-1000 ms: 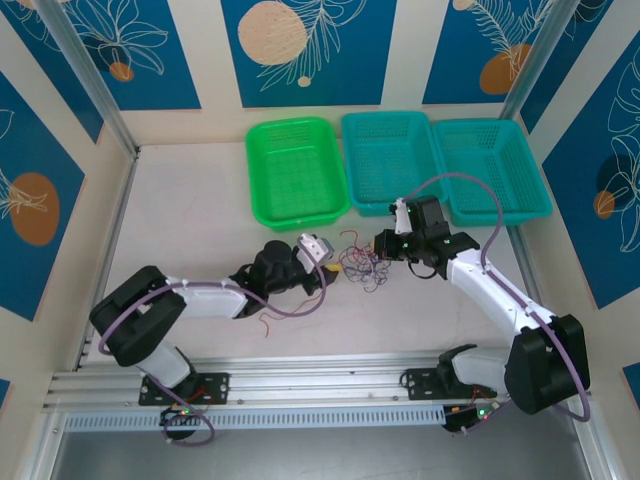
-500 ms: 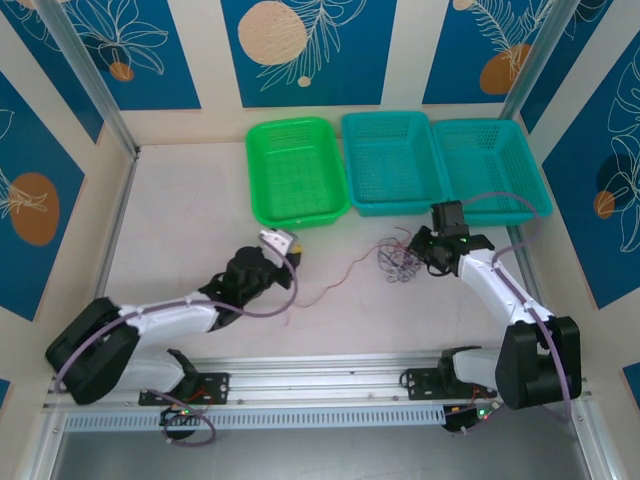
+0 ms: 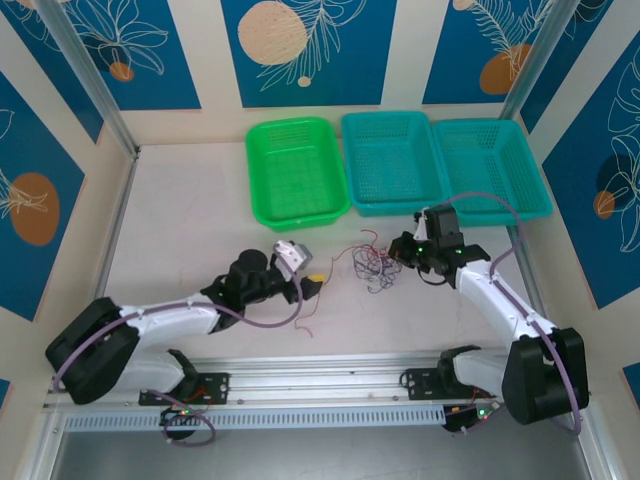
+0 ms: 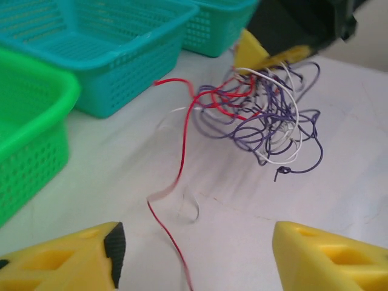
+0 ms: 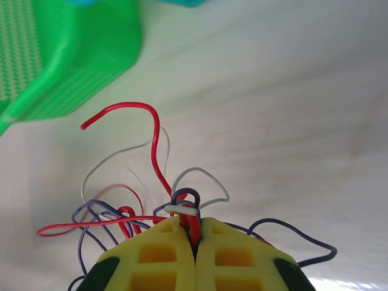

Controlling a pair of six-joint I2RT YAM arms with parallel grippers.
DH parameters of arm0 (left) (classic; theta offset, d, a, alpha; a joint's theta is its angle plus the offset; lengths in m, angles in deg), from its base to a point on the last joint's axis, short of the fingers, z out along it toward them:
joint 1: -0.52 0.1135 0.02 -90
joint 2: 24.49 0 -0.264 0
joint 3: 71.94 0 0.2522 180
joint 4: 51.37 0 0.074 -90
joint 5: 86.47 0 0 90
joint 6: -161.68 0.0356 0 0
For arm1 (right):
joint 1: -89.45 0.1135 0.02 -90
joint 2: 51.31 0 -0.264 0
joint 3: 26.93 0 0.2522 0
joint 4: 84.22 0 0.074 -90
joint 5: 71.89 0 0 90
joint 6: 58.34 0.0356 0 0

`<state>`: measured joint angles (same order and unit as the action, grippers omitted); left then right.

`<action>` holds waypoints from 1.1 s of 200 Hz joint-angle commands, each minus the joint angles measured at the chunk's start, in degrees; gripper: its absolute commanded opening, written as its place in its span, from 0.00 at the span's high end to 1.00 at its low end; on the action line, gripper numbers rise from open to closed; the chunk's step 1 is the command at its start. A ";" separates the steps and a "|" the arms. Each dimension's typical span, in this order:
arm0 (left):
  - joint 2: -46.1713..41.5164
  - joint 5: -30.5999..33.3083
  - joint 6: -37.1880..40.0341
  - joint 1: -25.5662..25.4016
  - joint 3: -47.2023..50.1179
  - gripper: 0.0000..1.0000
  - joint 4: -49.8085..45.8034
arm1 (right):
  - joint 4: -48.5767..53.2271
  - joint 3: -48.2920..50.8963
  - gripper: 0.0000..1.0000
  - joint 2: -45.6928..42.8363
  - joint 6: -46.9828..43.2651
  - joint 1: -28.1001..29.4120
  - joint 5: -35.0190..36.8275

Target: Untangle the cables

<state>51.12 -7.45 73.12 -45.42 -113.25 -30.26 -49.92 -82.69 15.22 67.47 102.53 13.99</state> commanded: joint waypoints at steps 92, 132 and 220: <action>17.81 -0.92 5.37 -0.16 -10.65 0.98 5.29 | 2.85 -6.34 1.00 3.70 -6.24 6.48 0.61; 11.97 8.77 -2.68 0.52 -8.28 1.00 5.77 | 9.81 -3.28 0.88 4.09 12.18 5.06 22.76; -3.74 13.12 -10.71 3.67 -3.05 1.00 -4.37 | 1.01 9.24 0.61 -6.62 14.04 -7.34 12.59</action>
<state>47.69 8.07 63.15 -42.07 -117.62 -31.59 -42.82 -72.28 11.92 87.01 93.87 32.55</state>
